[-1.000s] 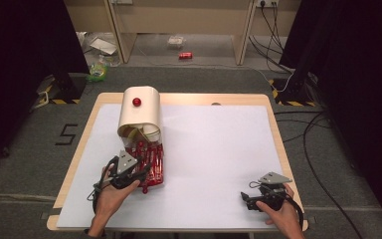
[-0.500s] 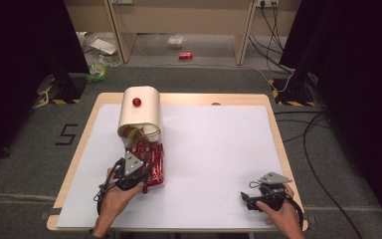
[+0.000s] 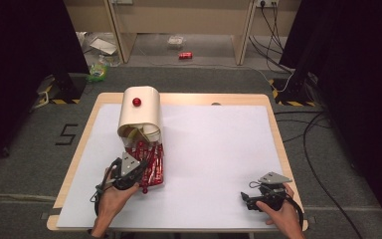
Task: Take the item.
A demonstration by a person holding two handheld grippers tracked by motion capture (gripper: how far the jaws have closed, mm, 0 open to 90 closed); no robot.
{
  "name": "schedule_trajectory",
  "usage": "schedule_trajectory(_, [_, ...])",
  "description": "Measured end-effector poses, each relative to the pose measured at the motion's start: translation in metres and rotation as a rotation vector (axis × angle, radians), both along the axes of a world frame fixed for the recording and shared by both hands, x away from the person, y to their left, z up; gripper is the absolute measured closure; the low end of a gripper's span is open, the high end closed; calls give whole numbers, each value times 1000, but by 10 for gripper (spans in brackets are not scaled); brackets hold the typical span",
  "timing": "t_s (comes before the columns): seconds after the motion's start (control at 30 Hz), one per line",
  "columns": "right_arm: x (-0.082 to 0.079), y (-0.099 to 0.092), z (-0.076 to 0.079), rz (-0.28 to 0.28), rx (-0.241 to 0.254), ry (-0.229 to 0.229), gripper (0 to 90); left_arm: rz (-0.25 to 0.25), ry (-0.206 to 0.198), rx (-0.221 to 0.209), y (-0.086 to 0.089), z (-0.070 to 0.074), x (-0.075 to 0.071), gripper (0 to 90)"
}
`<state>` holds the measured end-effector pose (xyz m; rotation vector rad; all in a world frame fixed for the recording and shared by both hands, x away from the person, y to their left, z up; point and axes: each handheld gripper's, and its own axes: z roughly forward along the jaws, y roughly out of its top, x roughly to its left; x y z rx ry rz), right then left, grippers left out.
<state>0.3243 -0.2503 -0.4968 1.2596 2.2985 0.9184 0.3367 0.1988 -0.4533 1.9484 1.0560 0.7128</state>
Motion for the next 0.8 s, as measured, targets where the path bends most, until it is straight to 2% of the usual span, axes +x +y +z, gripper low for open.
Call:
schedule_trajectory(0.33, [0,0,0,0,0,0,7,-49,21,2,17,11,-6,874])
schedule_trajectory(0.6, [0,0,0,0,0,-1,7,-75,32,-35,27,13,-10,873])
schedule_trajectory(0.8, [0,0,0,0,0,0,7,-85,36,-45,31,17,-17,873])
